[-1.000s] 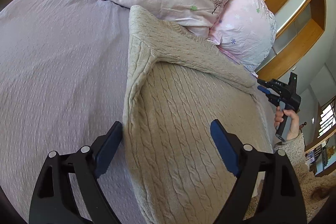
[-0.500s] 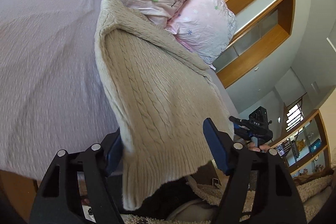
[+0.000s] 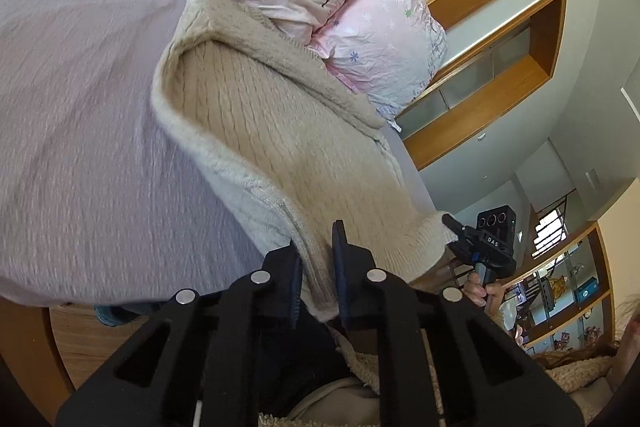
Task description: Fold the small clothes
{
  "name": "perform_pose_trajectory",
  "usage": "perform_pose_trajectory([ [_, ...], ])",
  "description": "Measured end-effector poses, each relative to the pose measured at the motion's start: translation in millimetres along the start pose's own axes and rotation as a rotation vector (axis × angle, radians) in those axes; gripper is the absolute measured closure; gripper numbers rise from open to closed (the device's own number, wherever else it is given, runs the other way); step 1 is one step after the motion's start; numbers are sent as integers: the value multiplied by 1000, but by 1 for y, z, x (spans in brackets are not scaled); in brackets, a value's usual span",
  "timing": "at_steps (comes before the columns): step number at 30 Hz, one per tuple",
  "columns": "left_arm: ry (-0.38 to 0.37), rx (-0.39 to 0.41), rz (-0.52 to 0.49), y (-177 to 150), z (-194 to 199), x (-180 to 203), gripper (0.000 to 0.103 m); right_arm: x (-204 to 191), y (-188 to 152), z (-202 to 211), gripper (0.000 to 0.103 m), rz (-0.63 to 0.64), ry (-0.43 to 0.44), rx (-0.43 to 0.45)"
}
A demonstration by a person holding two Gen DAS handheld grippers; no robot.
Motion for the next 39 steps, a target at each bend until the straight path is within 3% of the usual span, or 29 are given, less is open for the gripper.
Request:
perform_pose_trajectory([
  [4,33,66,-37,64,-6,1,91,-25,82,-14,96,25,61,121],
  [8,96,199,-2,154,-20,-22,91,-23,167,-59,96,-66,77,199],
  [12,207,264,36,234,-53,-72,91,19,228,-125,96,-227,-45,219],
  [15,234,254,122,263,-84,-111,91,60,240,-162,96,-352,-175,204],
  [19,303,184,118,273,-115,-132,91,86,227,-183,92,-406,-273,183],
  [20,299,171,117,273,-119,-133,85,87,227,-184,77,-400,-284,180],
  [21,294,162,122,273,-120,-133,77,86,226,-182,54,-388,-284,181],
  [22,286,154,127,273,-118,-133,49,84,228,-178,43,-373,-289,197],
  [23,281,158,124,271,-113,-129,19,81,231,-170,18,-356,-335,238],
  [24,272,175,108,271,-107,-124,12,79,234,-159,2,-347,-425,286],
  [25,273,194,86,270,-98,-119,10,78,235,-145,2,-334,-484,353],
  [26,282,202,66,268,-89,-113,7,76,236,-136,2,-317,-485,388],
  [28,289,211,46,264,-75,-110,6,76,236,-126,2,-296,-457,404],
  [30,318,167,75,254,-66,-119,6,79,236,-123,2,-301,-426,404],
  [33,306,95,168,237,-65,-142,20,83,234,-127,2,-323,-362,366],
  [35,251,63,239,225,-68,-154,28,81,233,-130,2,-323,-353,354],
  [39,179,46,244,212,-78,-149,36,75,234,-131,2,-314,-343,338],
])
Point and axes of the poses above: each gripper's, at about its wrist camera, not at the fingertips, and z roughly against the way its jaws point, x to its right, y to its top, the point moved 5 cm from there along -z, roughly the way its jaws point, and after that the axes turned 12 degrees about -y, right-handed, at the moved point
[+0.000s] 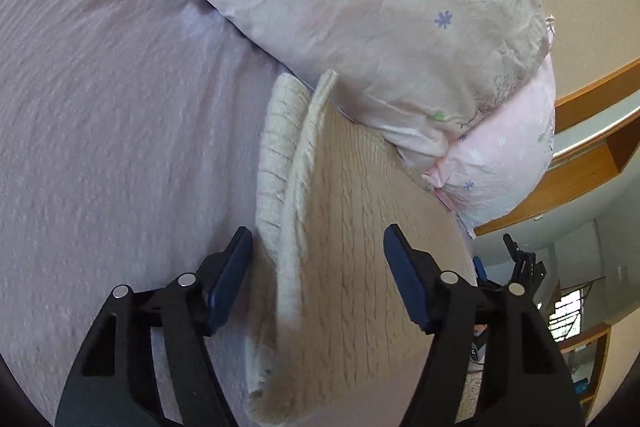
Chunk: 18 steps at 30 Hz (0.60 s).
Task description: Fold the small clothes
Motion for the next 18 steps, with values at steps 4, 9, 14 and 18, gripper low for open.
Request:
perform_pose_trajectory([
  [4,-69,8,57,-11,-9,7,45,1,-1,0,2,-15,27,-23],
  [9,-180,35,171,-13,-19,17,76,-3,-1,2,2,-5,65,-40],
  [14,-330,11,23,-9,-48,115,78,-5,8,16,2,6,104,-12],
  [18,-516,-91,-28,-27,-134,194,80,1,21,24,2,20,115,14],
])
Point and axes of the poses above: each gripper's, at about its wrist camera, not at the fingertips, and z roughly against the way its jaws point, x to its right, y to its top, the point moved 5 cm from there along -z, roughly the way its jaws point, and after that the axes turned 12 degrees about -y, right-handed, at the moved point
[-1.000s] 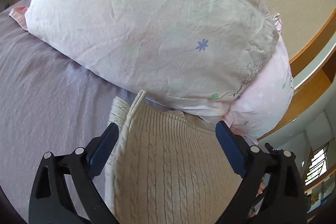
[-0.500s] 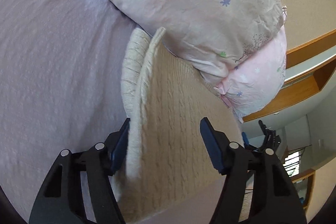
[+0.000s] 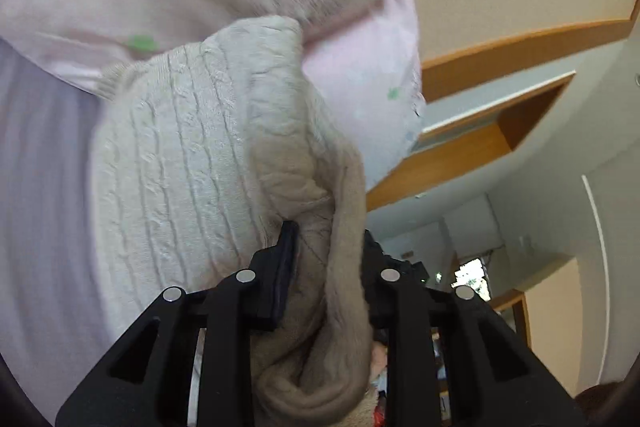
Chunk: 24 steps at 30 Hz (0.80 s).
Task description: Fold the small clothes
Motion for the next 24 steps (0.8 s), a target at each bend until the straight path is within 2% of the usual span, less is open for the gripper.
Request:
perform_pose_trajectory([
  [4,-146,-215,172,-30,-121,-22,81,16,9,-9,2,13,5,-67],
  [6,-156,-243,196,-39,-135,-19,80,24,10,-11,2,-10,27,-112],
  [7,-150,-243,153,-39,-129,-12,70,27,10,-12,2,-12,39,-135],
  [8,-115,-225,93,-35,-117,-6,39,28,8,-14,2,-14,49,-169],
  [10,23,-114,-33,-21,-77,1,11,27,2,-22,2,-16,58,-242],
  [11,113,-62,-99,-14,-53,3,11,26,-5,-29,2,-7,52,-296],
  [13,329,-7,-185,-3,-15,-4,11,21,-16,-39,2,16,33,-366],
  [14,413,8,-191,2,-3,-12,11,19,-18,-40,6,24,7,-360],
  [15,461,15,-173,2,10,-22,11,13,-18,-35,17,51,-2,-319],
  [16,470,13,-133,2,20,-32,11,4,-19,-28,18,97,24,-289],
  [17,465,5,-80,0,27,-44,11,-7,-20,-20,18,137,85,-279],
  [19,454,3,-29,-4,36,-56,11,-22,-29,-15,18,190,155,-312],
  [20,453,5,-29,-6,37,-59,11,-24,-33,-16,19,211,152,-332],
  [22,468,-3,-48,-14,38,-60,11,-24,-44,-29,21,236,90,-380],
  [24,472,-14,-56,-17,38,-60,11,-23,-56,-41,32,256,51,-436],
])
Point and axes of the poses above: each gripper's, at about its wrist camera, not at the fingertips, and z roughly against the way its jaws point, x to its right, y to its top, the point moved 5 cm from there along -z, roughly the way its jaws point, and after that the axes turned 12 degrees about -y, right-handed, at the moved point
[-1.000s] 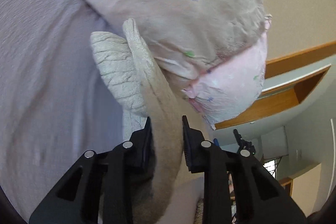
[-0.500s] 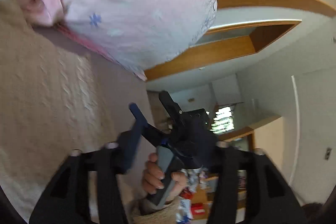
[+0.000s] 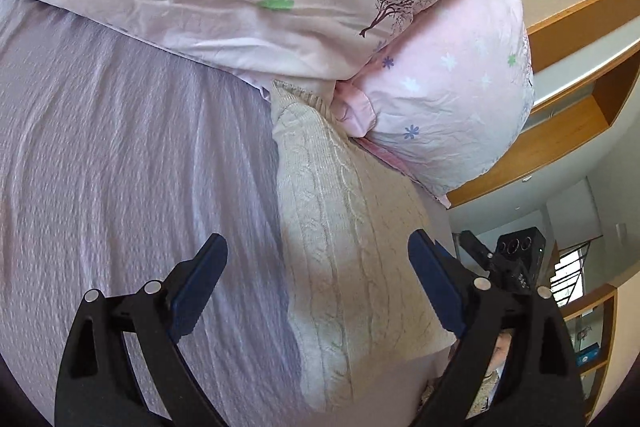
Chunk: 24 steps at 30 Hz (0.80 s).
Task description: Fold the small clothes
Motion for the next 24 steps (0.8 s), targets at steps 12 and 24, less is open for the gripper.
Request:
perform_pose_trajectory([
  [12,30,-41,-35,-8,-17,-4,10,-30,-7,-6,87,155,-81,73],
  [24,4,-118,-64,-19,-71,19,9,56,9,24,20,-146,-179,73],
])
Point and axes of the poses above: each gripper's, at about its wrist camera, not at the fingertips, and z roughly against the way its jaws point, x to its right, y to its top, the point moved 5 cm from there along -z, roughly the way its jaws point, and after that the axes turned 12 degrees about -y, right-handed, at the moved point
